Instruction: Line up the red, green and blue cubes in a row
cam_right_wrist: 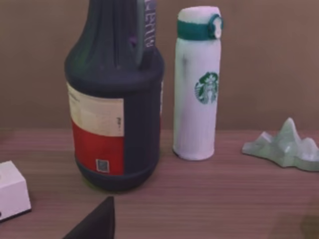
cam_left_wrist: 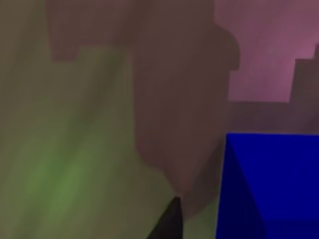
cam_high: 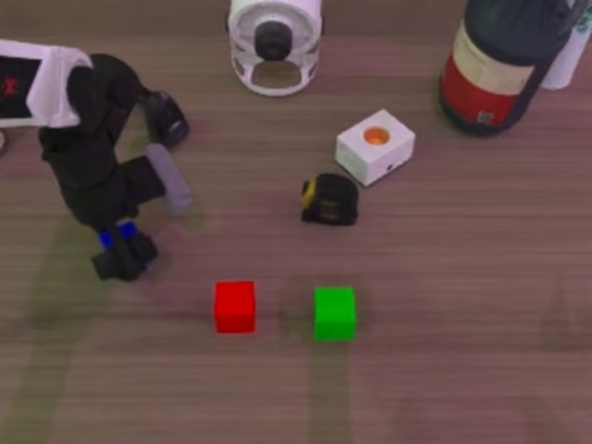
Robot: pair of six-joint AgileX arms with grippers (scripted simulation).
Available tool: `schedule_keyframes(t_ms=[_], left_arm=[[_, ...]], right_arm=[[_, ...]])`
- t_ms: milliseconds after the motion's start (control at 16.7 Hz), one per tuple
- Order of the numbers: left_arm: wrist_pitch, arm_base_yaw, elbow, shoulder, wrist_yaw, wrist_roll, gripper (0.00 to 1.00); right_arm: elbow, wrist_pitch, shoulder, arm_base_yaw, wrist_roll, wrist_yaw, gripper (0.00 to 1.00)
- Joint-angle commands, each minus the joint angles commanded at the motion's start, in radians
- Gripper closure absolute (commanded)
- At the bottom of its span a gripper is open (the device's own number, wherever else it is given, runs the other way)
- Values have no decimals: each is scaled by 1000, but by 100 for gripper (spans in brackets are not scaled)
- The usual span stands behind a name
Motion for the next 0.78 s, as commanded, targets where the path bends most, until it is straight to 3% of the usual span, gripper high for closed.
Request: schedule_keyframes(t_ms=[240,780], left_arm=[[0,0,0,0,0,0,98],[-12,0,1,-17,7,-6,100]], right_arm=[[0,0,0,0,0,0,0],[0,0,0,0,0,0,0]])
